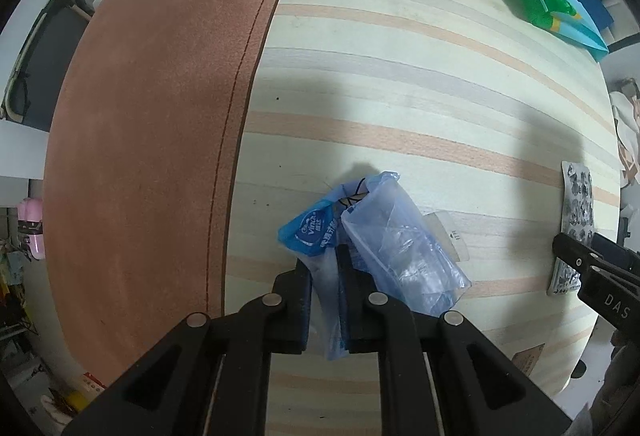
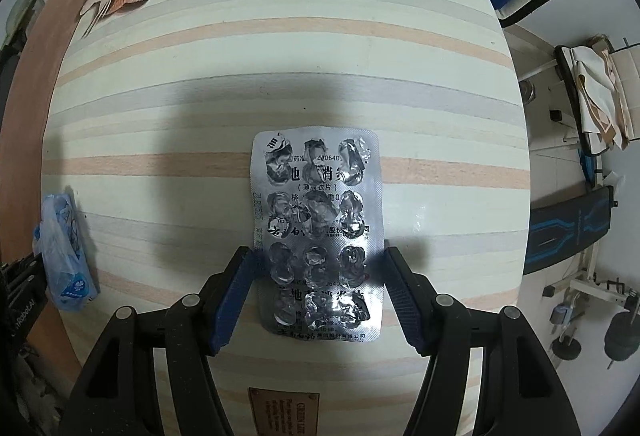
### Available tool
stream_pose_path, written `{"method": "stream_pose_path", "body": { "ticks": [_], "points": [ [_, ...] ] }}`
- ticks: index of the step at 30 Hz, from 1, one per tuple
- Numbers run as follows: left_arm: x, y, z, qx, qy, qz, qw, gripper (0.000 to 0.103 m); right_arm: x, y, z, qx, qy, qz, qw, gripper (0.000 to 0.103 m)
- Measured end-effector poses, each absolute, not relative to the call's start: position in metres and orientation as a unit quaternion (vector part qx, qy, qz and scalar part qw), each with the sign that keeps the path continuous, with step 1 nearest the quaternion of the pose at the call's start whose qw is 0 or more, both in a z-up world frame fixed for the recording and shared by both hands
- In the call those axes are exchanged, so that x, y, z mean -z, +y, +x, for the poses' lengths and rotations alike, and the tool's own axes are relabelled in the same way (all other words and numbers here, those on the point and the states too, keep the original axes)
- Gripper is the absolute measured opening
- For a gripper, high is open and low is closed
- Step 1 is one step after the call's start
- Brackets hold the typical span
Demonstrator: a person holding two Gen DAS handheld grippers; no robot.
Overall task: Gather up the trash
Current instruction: 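Lift the plastic bag and blister pack and carry them toward the bin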
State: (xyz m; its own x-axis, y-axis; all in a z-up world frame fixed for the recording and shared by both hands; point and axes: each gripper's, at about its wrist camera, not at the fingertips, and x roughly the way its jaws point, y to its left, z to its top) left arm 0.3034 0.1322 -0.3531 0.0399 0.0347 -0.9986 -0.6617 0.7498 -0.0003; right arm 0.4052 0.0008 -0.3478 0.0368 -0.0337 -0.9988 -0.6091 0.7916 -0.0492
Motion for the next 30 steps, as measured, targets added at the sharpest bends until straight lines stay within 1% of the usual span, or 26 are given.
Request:
{"method": "stream_pose_path", "body": {
  "ticks": [1, 2, 4, 5, 7, 9, 10, 21, 30],
  "points": [
    [0.357, 0.136, 0.316, -0.256, 0.644, -0.244, 0.678, 0.009, 0.348, 0.003, 0.408, -0.211, 0.662, -0.242, 0.678, 0.067],
    [0.355, 0.136, 0.316, -0.256, 0.644, -0.244, 0.679, 0.009, 0.348, 0.001, 0.409, -0.208, 0.662, -0.243, 0.678, 0.073],
    [0.364, 0.139, 0.311, -0.257, 0.641, -0.246, 0.680, 0.009, 0.350, -0.003, 0.414, -0.198, 0.665, -0.239, 0.680, 0.080],
    [0.363, 0.138, 0.310, -0.256, 0.639, -0.248, 0.681, 0.009, 0.351, -0.005, 0.418, -0.197, 0.668, -0.231, 0.679, 0.082],
    [0.364, 0.139, 0.308, -0.255, 0.637, -0.249, 0.684, 0.008, 0.350, -0.005, 0.419, -0.204, 0.664, -0.232, 0.681, 0.079],
    [0.362, 0.138, 0.304, -0.255, 0.634, -0.248, 0.686, 0.007, 0.348, -0.004, 0.416, -0.212, 0.657, -0.235, 0.685, 0.072],
    [0.361, 0.138, 0.304, -0.255, 0.633, -0.247, 0.688, 0.007, 0.346, -0.001, 0.414, -0.217, 0.653, -0.237, 0.685, 0.067],
    [0.325, 0.121, 0.300, -0.256, 0.612, -0.206, 0.719, 0.006, 0.327, -0.012, 0.400, -0.238, 0.640, -0.207, 0.700, 0.066],
    [0.279, 0.105, 0.278, -0.255, 0.566, -0.179, 0.763, 0.006, 0.268, -0.009, 0.371, -0.270, 0.598, -0.185, 0.731, 0.066]
  ]
}}
